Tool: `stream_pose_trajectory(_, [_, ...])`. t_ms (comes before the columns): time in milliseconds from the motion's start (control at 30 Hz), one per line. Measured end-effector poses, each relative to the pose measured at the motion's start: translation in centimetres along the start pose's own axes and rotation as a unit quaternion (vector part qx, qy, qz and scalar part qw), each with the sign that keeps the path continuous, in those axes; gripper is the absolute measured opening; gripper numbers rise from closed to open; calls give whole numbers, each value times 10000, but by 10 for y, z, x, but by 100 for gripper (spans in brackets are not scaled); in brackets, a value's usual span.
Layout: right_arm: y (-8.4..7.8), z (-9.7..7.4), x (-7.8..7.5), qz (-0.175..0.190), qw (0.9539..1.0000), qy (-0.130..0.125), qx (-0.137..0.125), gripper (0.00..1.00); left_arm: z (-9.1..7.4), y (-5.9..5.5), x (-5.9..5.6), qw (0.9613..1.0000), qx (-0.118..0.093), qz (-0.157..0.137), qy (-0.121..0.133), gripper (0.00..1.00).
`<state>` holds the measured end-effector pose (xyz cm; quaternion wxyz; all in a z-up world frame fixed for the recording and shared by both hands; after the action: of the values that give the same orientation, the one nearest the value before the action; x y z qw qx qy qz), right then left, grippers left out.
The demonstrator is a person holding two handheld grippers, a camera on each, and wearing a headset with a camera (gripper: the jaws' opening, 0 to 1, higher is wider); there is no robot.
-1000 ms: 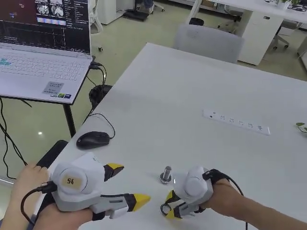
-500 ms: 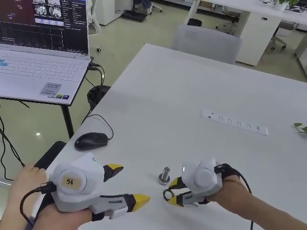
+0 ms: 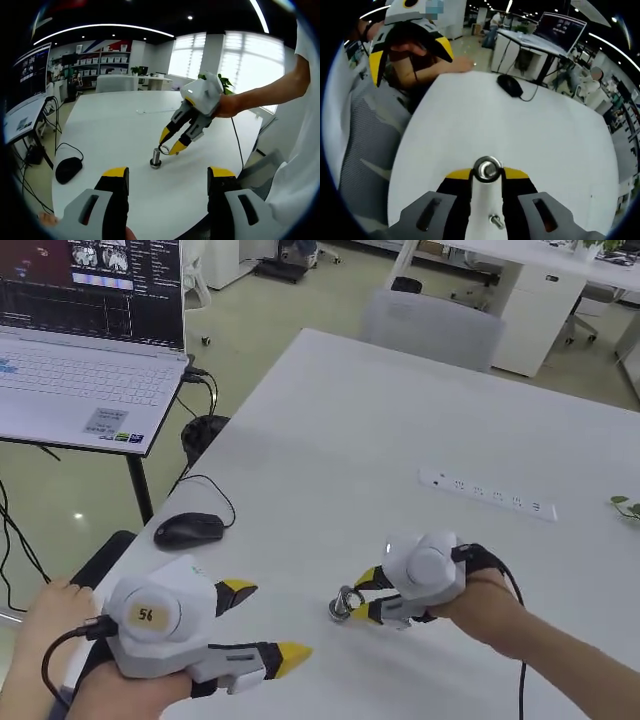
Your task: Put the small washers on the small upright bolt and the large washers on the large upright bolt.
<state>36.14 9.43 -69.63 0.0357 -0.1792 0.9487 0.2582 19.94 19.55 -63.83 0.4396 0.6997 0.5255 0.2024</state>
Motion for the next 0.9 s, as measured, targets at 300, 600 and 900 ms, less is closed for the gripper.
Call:
stream_pose_trajectory(300, [1,11,-5,8,9998,92,149,23,-3,0,2,10000,-1,-17,41,63])
stream_pose_trajectory(600, [0,14,-12,28,9996,140,253,23,-2,0,2,10000,-6,-33,34,63])
stream_pose_trajectory(900, [1,19,-14,25,9991,230,369,23,-2,-1,2,10000,5,-27,27,63])
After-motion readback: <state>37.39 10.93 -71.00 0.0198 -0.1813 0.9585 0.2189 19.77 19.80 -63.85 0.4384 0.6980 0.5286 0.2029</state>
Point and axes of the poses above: the centre of the closed fingertips' face, and the gripper's own axes: z roughly forward along the fingers, x roughly to its left, y roughly out of its top, the point moved 6 cm from there along -z, roughly backward along the fingers, and after that the axes turned 6 degrees about x, right-handed, at the moved point
